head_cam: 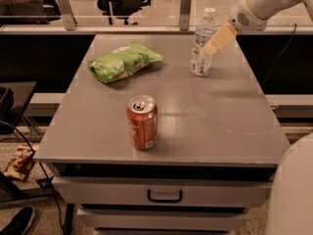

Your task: Move blue plastic bottle near coke can

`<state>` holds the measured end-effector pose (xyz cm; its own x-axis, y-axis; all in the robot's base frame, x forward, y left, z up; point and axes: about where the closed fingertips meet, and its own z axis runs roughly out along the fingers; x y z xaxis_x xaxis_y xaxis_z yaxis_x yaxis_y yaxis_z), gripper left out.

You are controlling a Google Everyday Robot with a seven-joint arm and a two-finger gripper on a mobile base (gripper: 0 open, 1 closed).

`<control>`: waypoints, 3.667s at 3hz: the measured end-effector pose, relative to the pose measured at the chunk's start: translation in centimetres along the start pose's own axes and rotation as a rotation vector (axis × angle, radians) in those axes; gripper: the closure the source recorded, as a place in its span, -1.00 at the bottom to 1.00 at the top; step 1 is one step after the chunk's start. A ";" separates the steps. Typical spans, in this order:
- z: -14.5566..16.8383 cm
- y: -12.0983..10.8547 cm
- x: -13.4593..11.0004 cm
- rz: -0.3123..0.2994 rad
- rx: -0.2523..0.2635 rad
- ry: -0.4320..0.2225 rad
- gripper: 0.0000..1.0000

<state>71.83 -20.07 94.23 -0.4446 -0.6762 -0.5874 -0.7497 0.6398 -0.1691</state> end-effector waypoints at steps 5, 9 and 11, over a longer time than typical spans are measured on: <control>1.0 1.3 -3.7 -0.017 -0.069 -0.122 0.37; -6.4 15.8 -3.4 -0.254 -0.221 -0.279 1.00; -7.4 21.6 -2.3 -0.370 -0.334 -0.274 1.00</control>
Offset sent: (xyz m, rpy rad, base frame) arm 0.0421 0.0275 0.0025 0.0887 -0.0542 0.0328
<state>53.03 -7.35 97.77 -0.0127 -0.6859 -0.7276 -0.9655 0.1977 -0.1695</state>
